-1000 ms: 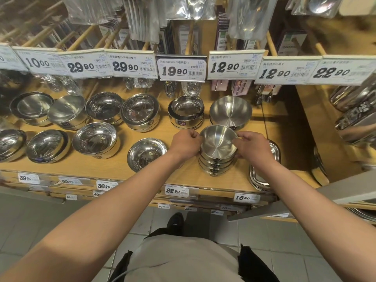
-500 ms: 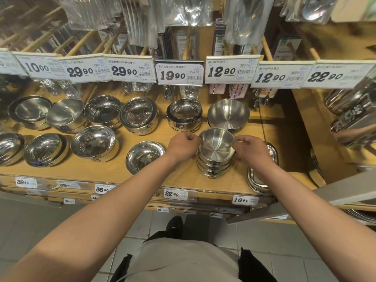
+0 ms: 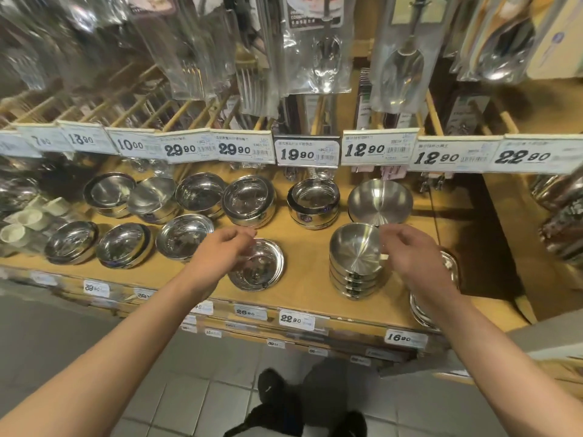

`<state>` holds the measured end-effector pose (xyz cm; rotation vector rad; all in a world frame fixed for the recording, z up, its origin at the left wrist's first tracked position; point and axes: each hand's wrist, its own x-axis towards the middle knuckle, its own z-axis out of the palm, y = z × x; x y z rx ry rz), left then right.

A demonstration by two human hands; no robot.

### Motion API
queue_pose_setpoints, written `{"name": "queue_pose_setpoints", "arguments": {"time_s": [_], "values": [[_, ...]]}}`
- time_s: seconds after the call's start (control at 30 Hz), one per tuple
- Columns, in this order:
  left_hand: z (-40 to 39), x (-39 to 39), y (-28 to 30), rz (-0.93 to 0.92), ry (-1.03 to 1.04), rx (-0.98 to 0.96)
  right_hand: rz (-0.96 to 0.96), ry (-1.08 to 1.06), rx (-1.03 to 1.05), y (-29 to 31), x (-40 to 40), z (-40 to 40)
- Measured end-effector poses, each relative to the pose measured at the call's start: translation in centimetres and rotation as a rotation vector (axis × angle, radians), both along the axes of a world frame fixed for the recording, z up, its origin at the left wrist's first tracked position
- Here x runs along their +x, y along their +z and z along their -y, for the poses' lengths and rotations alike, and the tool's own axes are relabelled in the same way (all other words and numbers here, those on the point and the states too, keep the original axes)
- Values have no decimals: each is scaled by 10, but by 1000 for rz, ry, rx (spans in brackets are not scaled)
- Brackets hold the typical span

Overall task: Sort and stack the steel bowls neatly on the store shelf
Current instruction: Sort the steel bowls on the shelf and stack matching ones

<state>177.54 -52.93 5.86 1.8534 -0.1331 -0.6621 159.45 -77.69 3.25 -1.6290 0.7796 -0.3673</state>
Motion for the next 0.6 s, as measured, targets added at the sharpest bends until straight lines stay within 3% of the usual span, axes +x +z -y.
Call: {"name": "queue_pose_setpoints", "arguments": {"time_s": [0.23,0.6], "values": [[-70,17,10,16,89,-82,15,84,43,18,29,-54],[-282,116,13,83,262,-93,7,15,111,10,118,-189]]}}
